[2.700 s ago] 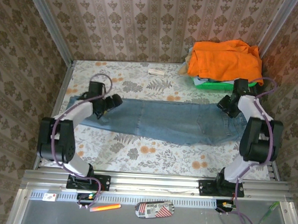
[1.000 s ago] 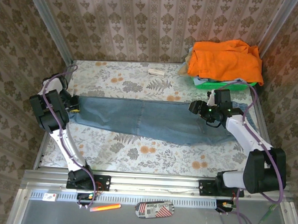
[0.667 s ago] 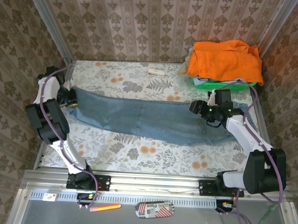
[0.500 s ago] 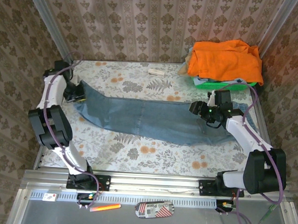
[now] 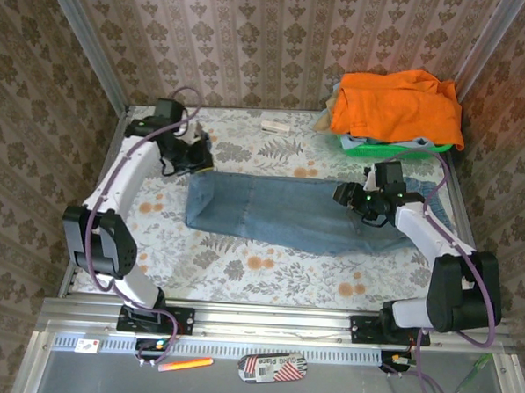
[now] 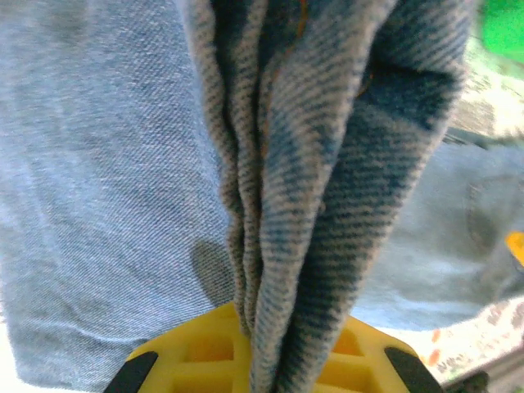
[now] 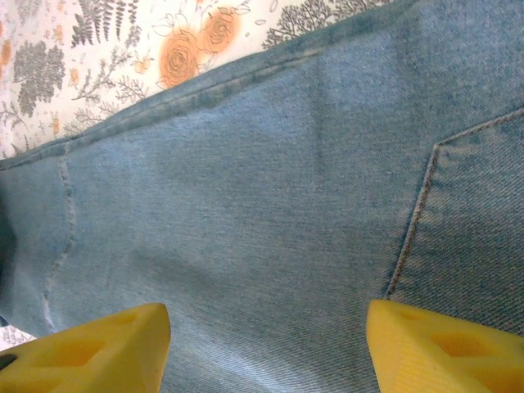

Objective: Fold and stack the trousers

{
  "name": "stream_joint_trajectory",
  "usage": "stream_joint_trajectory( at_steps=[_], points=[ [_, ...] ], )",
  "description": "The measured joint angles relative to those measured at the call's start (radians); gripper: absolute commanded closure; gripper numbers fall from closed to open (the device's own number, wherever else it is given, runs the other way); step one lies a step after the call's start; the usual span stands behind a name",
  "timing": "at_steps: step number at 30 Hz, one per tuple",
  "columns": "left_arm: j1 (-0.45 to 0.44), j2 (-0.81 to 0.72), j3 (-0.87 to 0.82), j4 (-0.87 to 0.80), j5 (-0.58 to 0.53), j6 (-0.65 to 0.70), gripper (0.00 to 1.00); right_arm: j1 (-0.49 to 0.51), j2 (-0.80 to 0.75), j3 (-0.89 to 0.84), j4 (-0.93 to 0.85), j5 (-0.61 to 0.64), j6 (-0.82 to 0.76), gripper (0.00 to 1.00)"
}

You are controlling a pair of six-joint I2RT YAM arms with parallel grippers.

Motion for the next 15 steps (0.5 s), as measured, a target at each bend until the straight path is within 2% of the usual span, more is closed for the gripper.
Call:
stream_joint_trajectory(
  at_steps=[6, 11, 15],
  points=[
    [-0.179, 0.018, -0.010, 0.108, 0.016, -0.132, 1.00, 0.000, 0.003, -0.008, 0.000, 0.023, 0.000, 0.34],
    [-0.352, 0.129, 0.042, 0.195, 0.029, -0.215, 1.00, 0.000, 0.003, -0.008, 0.000, 0.037, 0.000, 0.33],
    [-0.427, 0.181, 0.047, 0.228, 0.030, -0.261, 1.00, 0.000, 0.003, -0.008, 0.000, 0.044, 0.000, 0.33]
  ],
)
